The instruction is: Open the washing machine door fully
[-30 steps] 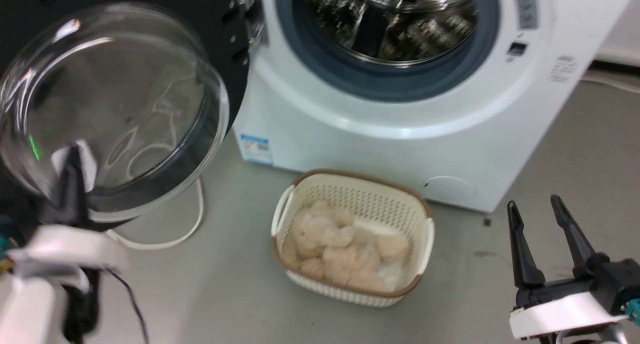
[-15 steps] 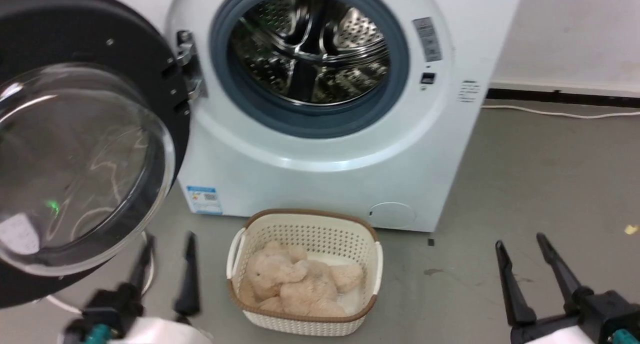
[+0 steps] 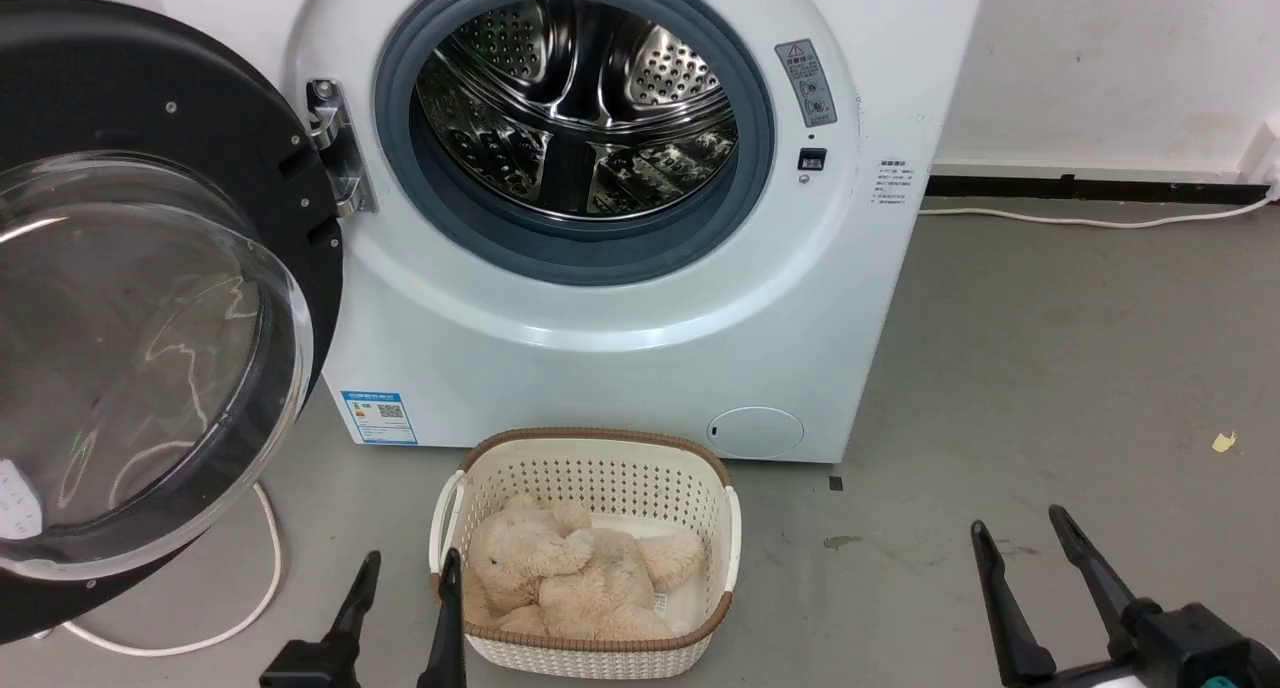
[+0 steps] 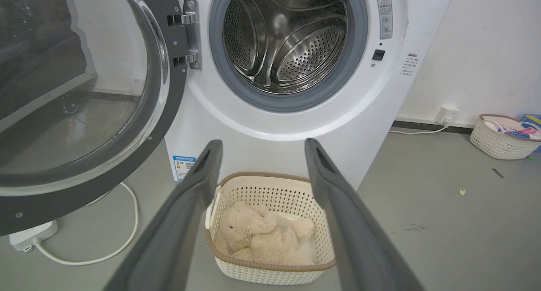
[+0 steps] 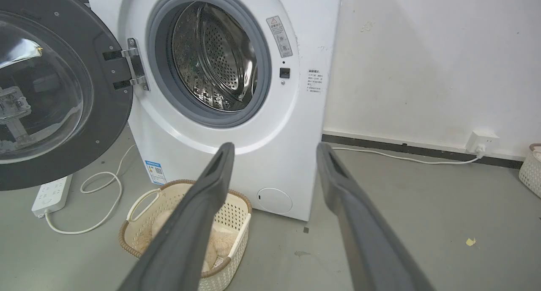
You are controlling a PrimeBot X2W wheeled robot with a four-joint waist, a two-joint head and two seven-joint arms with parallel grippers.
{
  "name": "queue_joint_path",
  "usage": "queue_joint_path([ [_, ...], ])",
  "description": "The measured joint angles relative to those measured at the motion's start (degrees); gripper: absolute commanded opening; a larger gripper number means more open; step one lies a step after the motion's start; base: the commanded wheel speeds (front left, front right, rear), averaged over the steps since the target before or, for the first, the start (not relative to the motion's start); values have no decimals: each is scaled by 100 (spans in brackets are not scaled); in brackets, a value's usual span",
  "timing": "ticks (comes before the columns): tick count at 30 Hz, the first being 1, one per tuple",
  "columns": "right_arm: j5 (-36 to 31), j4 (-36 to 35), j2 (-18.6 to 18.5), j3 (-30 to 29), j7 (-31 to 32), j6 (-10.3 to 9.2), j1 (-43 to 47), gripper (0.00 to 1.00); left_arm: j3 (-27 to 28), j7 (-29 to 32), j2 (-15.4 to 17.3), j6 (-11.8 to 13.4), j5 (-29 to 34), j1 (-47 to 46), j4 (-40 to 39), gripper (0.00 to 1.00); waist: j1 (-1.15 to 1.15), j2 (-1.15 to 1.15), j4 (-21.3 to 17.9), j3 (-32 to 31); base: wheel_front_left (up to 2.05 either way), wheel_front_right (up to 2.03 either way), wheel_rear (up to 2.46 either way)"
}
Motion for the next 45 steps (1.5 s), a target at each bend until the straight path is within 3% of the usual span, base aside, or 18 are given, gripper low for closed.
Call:
queue_joint_path([
  [5, 8, 102, 0, -13, -14, 0, 29, 100, -35, -19, -2, 18, 41, 33, 75, 100, 0, 0, 17, 0, 0, 0, 0],
  [6, 16, 123, 0, -14, -20, 0, 29, 0, -36, -21, -2, 19, 42, 33, 88, 0, 0, 0, 23, -1, 0, 0, 0],
  [45, -27, 136, -1, 13, 265, 0, -66, 0, 393, 320, -298, -316, 549, -48, 77, 0, 0, 0, -38, 57, 0, 0, 0],
])
